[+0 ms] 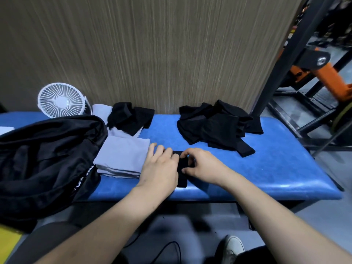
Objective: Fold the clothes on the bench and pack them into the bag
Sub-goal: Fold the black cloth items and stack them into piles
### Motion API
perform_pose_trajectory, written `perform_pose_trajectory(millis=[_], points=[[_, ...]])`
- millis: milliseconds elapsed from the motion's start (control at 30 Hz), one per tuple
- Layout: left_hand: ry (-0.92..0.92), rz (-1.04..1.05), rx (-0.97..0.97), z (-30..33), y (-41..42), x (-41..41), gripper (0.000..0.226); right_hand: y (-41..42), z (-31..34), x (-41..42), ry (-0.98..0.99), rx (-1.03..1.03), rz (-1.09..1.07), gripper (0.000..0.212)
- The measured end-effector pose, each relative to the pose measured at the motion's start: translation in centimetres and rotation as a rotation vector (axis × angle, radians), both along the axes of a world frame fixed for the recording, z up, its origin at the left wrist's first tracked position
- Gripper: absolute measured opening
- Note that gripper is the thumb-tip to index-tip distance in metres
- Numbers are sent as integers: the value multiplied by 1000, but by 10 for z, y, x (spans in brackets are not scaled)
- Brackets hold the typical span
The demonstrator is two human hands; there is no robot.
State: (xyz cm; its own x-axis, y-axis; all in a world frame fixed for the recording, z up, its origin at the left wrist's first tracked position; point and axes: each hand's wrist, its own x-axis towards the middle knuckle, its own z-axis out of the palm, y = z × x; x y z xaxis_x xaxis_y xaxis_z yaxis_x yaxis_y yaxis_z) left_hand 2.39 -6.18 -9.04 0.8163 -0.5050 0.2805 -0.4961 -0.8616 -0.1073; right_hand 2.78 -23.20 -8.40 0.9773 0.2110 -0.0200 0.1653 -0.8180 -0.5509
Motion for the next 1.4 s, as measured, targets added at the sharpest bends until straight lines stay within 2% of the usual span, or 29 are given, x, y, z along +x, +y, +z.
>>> perform_pose_trajectory(millis=[267, 467, 567, 700, 800, 967, 1167, 1267, 1400], points=[[47, 188, 189, 12, 8, -2, 40, 23, -6, 10, -38, -20, 78, 43], [59, 213, 207, 19, 7, 1, 47, 23, -2, 8, -24, 23, 110, 41], [65, 211, 128, 21, 6, 5, 43, 6, 7, 9, -29, 49, 41, 28], [-28, 102, -119, 16, -4, 20, 15, -32, 13, 8, -110, 56, -240, 17], [-60, 64, -236, 10, -22, 32, 17, -59, 12, 8, -167, 50, -400, 15], [-35, 33, -303, 1, -62, 50, 18, -97, 4, 7, -190, -76, -544, 30], [39, 98, -342, -6, -103, 67, 52, -111, -6, 17, -206, -40, -583, 57], [47, 93, -374, -11, -115, 71, 57, -109, -9, 23, -186, -35, -552, 70], [-14, 85, -407, -11, -121, 77, 45, -105, -9, 27, -238, 4, -541, 61]])
